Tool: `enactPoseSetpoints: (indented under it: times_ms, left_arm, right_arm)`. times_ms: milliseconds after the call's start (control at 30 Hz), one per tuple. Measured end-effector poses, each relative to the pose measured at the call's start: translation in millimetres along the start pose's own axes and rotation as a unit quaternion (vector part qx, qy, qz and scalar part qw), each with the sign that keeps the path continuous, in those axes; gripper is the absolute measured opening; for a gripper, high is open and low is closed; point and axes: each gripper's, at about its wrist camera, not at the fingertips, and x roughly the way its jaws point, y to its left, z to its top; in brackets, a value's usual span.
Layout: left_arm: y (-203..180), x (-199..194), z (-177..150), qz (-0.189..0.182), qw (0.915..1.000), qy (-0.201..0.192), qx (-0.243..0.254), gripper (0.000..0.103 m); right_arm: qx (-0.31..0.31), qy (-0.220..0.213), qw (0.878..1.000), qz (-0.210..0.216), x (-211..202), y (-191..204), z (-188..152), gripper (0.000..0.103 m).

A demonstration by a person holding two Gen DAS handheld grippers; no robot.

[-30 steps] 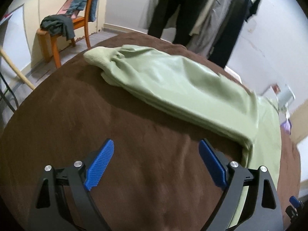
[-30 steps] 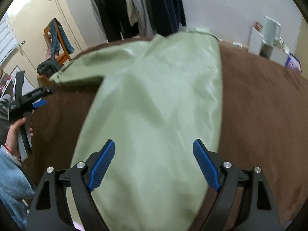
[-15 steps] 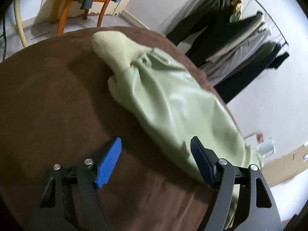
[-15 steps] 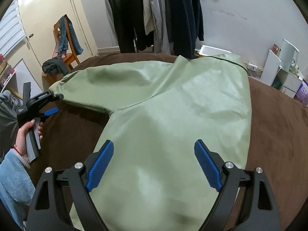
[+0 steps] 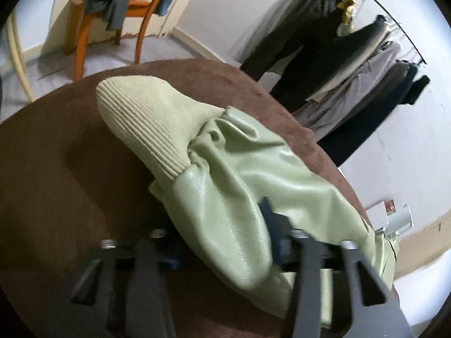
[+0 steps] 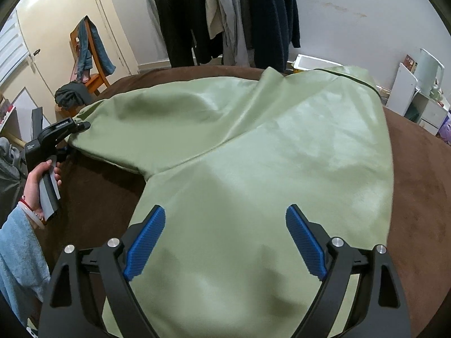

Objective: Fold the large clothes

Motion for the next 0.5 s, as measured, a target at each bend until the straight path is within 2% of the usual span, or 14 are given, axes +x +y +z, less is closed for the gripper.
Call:
enactPoseSetpoints:
  times_ms: [33, 200, 333, 500]
  left_arm:
    - [-0.4, -0.8, 1.6, -0.002, 1.0000, -0.001, 0.002, 0.030]
    - [-10.2, -11.3, 6.3, -0.005, 0.9995, -0.019, 0.025, 0.019]
    - [-19.8, -22.6, 14.2, -0.023, 0.9988, -0.027, 0.035, 0.017]
    - [-39.8, -32.4, 24.1, -0.037, 0.9961, -0.035, 0.072, 0.017]
  right_arm:
    - [-0.001, 0.002, 1.000, 0.003, 4.5, 3.1, 2.4, 0.087]
    - [0.008, 0.002, 1.000, 0.019, 26.2, 14.4, 15.7, 0.091]
    - [0.012, -0.001, 1.000, 0.029, 45.0, 23.4, 27.8, 0.091]
    - [-0.014, 0.005, 1.000, 0.006, 76.5, 34.1, 35.4, 0.092]
